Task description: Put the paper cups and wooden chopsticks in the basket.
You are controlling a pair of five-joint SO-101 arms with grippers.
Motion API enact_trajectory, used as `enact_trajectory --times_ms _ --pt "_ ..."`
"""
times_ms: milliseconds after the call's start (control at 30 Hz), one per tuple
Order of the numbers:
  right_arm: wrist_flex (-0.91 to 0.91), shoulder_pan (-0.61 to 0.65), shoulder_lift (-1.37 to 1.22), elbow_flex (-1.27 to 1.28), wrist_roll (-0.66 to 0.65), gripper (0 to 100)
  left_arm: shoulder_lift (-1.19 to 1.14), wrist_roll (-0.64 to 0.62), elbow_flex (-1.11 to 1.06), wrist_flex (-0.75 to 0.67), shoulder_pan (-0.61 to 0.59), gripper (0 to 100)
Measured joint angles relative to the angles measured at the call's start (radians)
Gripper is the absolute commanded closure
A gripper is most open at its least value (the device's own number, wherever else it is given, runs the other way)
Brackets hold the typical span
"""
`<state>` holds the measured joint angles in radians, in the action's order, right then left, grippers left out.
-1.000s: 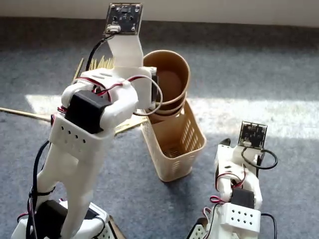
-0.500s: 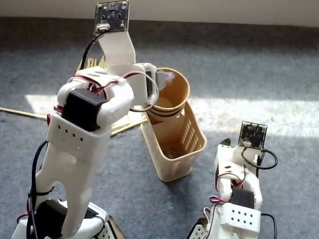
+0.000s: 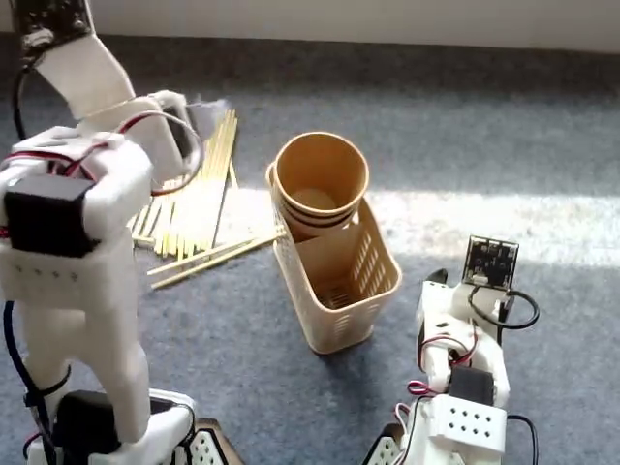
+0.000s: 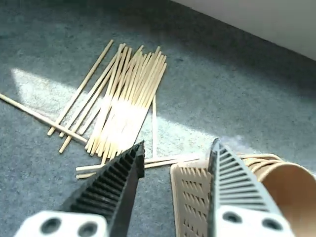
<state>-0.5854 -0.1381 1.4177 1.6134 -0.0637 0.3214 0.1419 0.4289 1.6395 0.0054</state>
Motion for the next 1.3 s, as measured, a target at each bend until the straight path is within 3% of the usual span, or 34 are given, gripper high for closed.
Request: enact_trajectory --times_ms 133,267,367,433,833,1133,1300 --pt "0.0 0.0 0.0 0.0 0.0 65.9 -0.058 0.002 -0.242 -0.11 -0.087 77" --pt "0.0 0.0 0.0 0.0 0.0 65.9 -0.133 0.002 -0.463 -0.364 -0.229 76" --pt "0.0 0.0 0.0 0.0 0.0 65.9 -0.221 0.025 -0.525 -0.531 -0.301 71" --pt "0.0 0.0 0.0 0.0 0.0 65.9 -0.282 0.061 -0.526 -0.552 -0.31 70" --pt "0.0 0.0 0.0 0.0 0.0 65.9 -0.445 0.114 -0.417 -0.431 -0.308 70" --pt "-0.055 0.054 0.0 -0.003 0.0 65.9 -0.381 0.115 -0.292 -0.086 -0.12 70" --pt "-0.063 -0.02 0.0 -0.091 0.0 65.9 -0.275 0.084 -0.253 -0.018 -0.092 70"
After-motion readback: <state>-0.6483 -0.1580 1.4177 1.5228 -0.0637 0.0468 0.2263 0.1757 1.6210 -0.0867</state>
